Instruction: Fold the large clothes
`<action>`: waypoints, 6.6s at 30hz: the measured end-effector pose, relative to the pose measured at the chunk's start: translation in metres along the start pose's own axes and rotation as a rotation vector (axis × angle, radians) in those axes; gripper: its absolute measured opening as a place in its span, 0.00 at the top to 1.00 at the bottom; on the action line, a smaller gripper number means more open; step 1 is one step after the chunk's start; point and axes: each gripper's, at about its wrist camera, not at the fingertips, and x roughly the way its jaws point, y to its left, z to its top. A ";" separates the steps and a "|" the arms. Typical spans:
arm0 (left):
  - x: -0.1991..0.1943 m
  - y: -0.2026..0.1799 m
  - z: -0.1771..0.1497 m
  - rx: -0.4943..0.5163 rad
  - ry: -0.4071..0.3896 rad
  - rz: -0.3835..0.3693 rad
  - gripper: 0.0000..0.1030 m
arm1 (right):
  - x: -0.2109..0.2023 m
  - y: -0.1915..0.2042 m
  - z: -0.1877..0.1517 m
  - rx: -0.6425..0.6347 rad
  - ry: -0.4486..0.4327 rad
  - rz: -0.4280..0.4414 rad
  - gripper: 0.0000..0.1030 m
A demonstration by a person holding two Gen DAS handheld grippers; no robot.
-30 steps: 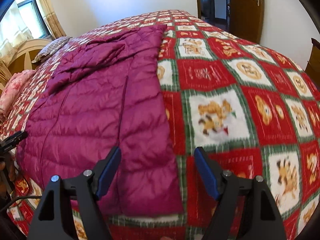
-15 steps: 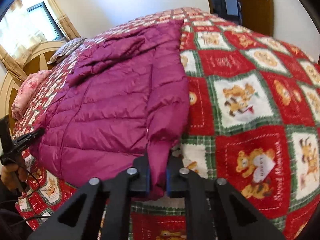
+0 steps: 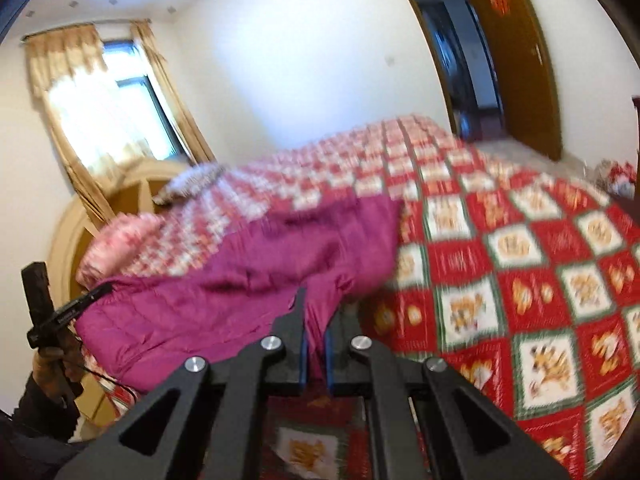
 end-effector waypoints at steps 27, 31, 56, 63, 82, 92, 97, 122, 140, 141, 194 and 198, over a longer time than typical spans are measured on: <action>0.216 0.094 0.068 -0.032 0.071 0.333 0.54 | 0.225 -0.067 0.099 0.083 0.025 -0.166 0.93; 0.212 0.100 0.067 -0.033 -0.001 0.416 0.17 | 0.251 -0.076 0.095 0.084 0.062 -0.199 0.91; 0.305 0.005 0.052 0.142 0.081 0.562 0.17 | 0.333 0.048 0.049 -0.170 0.159 -0.168 0.40; 0.335 0.057 0.038 -0.017 0.188 0.599 0.17 | 0.373 0.028 0.043 -0.166 0.204 -0.245 0.40; 0.333 0.020 0.063 0.008 0.141 0.544 0.17 | 0.371 0.037 0.064 -0.113 0.192 -0.262 0.41; 0.393 0.035 0.031 -0.031 0.273 0.540 0.15 | 0.420 0.026 0.044 -0.107 0.278 -0.277 0.46; 0.399 0.042 0.025 -0.066 0.293 0.523 0.12 | 0.425 0.022 0.042 -0.096 0.298 -0.273 0.46; 0.409 0.045 0.019 -0.064 0.337 0.534 0.09 | 0.442 0.027 0.035 -0.150 0.345 -0.334 0.45; 0.410 0.046 0.019 -0.063 0.340 0.533 0.09 | 0.445 0.029 0.034 -0.165 0.347 -0.350 0.45; 0.410 0.046 0.019 -0.064 0.340 0.533 0.09 | 0.445 0.029 0.034 -0.164 0.347 -0.350 0.45; 0.241 0.052 -0.070 -0.343 0.269 0.427 0.09 | 0.315 0.084 -0.036 -0.350 0.275 -0.388 0.35; 0.236 0.043 -0.077 -0.344 0.246 0.390 0.09 | 0.300 0.088 -0.051 -0.369 0.265 -0.385 0.34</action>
